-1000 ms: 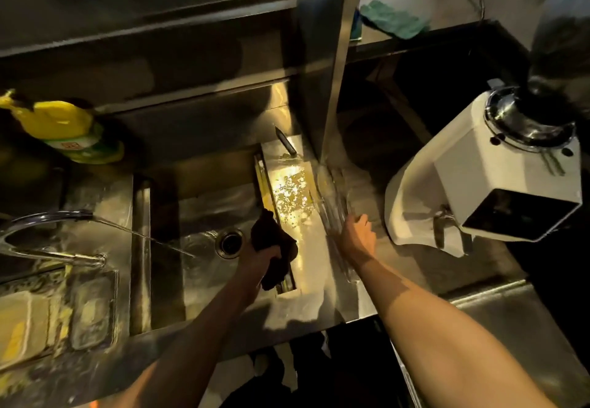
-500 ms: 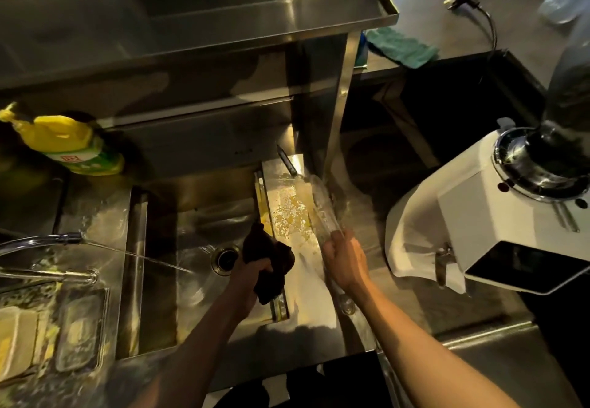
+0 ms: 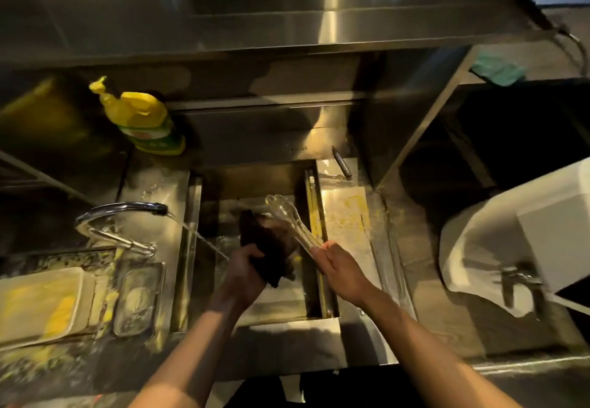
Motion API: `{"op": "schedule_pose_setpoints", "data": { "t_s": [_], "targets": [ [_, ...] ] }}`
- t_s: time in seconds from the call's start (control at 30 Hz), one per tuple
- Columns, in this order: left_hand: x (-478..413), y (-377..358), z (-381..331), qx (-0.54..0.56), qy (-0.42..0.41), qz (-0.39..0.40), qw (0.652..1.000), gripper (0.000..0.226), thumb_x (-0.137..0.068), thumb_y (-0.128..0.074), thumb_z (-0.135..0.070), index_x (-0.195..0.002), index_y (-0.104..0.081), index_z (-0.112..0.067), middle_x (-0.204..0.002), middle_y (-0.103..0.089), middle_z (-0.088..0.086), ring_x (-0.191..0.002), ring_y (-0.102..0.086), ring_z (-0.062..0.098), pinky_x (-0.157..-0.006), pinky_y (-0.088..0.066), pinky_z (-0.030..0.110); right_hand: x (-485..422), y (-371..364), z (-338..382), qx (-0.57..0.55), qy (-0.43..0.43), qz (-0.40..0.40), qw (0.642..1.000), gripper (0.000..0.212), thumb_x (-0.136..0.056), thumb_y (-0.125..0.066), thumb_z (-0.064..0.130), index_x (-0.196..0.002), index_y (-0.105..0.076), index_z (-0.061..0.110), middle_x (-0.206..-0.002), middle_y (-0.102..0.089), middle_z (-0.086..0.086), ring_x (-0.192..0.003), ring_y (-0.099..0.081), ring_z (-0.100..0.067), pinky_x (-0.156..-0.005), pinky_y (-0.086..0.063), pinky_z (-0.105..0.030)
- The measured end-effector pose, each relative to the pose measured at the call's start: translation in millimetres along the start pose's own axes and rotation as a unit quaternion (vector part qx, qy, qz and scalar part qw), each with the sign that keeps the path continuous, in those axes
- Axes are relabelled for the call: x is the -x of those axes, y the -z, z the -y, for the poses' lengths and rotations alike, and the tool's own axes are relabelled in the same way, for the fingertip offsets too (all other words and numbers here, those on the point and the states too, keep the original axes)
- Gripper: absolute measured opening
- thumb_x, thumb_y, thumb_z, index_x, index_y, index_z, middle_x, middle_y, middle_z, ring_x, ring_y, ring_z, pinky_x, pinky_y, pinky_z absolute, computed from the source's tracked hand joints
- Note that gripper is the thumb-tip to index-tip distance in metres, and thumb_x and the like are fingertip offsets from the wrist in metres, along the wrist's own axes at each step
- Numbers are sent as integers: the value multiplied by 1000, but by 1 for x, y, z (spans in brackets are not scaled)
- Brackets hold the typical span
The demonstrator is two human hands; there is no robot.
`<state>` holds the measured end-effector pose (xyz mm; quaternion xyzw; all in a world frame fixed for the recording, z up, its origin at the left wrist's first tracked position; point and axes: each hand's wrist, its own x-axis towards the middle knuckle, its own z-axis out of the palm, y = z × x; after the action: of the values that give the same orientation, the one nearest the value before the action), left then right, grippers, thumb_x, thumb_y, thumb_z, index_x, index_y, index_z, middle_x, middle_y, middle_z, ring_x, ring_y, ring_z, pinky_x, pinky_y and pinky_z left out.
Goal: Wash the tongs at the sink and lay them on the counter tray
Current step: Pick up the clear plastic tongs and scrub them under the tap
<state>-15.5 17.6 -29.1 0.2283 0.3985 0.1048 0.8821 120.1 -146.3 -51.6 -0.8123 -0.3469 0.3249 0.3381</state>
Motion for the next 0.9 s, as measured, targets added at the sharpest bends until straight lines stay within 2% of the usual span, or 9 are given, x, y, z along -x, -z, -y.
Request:
{"op": "schedule_pose_setpoints", "data": {
  "t_s": [0.07, 0.23, 0.43, 0.53, 0.6, 0.67, 0.77, 0.83, 0.9],
  "targets": [
    [4, 26, -17, 42, -9, 8, 999, 54, -85, -36, -8, -136, -48, 5, -126, -55, 33, -113, -51, 48, -103, -35, 66, -5, -20, 13, 14, 33, 40, 999, 58, -99, -31, 64, -79, -64, 21, -85, -60, -6, -79, -59, -17, -76, -48, -39],
    [11, 66, -55, 56, -46, 31, 997, 34, -89, -52, -13, -117, -66, -3, -115, -66, 21, -102, -65, 35, -91, -53, 52, -21, -56, 45, 73, 37, 111, 990, 52, -96, -29, 69, -69, -54, 33, -79, -50, 9, -73, -54, -7, -74, -46, -30],
    [3, 92, -99, -180, -96, -66, 977, 2, -77, -74, -7, -78, -76, -8, -77, -70, 16, -66, -66, 31, -64, -53, 46, -52, -98, 82, 129, 16, 150, 980, 60, -101, -36, 60, -79, -69, 15, -89, -56, -2, -79, -58, -17, -80, -49, -38],
    [-8, 118, -116, -198, -92, -75, 973, 8, -77, -73, 0, -76, -74, -8, -67, -69, 10, -55, -65, 27, -56, -53, 40, -77, -89, 89, 224, 21, 165, 960, 58, -100, -36, 63, -97, -75, 20, -102, -55, 6, -92, -58, -14, -86, -47, -34],
    [-11, 117, -112, -130, -71, 12, 989, 16, -90, -64, -17, -81, -67, -5, -60, -61, 8, -46, -56, 20, -50, -45, 29, -91, -93, 93, 232, 20, 159, 959, 61, -99, -34, 65, -97, -77, 22, -106, -55, 9, -96, -59, -12, -90, -47, -34],
    [-19, 115, -104, -61, -45, -12, 997, 29, -101, -48, -26, -94, -63, -3, -69, -66, 10, -56, -63, 21, -54, -50, 30, -98, -108, 94, 189, 2, 148, 971, 62, -100, -36, 63, -92, -78, 18, -99, -56, 5, -87, -59, -14, -85, -49, -36],
    [-29, 128, -113, -84, -43, -47, 994, 17, -89, -64, -8, -104, -68, -1, -98, -73, 17, -77, -72, 26, -67, -59, 37, -95, -123, 89, 140, -33, 157, 977, 55, -101, -43, 56, -94, -77, 13, -96, -56, -4, -85, -60, -21, -82, -50, -40],
    [-35, 144, -119, -153, -46, -34, 987, 24, -74, -75, -2, -97, -69, -6, -86, -70, 13, -66, -68, 23, -59, -55, 31, -95, -120, 81, 158, -31, 152, 975, 54, -101, -44, 55, -98, -75, 12, -97, -57, -5, -85, -60, -21, -81, -51, -40],
    [-38, 144, -117, -99, -5, 8, 995, 30, -73, -79, -13, -101, -69, -7, -86, -69, 10, -71, -67, 22, -65, -55, 34, -96, -120, 84, 168, -21, 139, 976, 54, -102, -41, 55, -100, -73, 12, -94, -58, -4, -83, -59, -20, -79, -50, -39]
  ]
}}
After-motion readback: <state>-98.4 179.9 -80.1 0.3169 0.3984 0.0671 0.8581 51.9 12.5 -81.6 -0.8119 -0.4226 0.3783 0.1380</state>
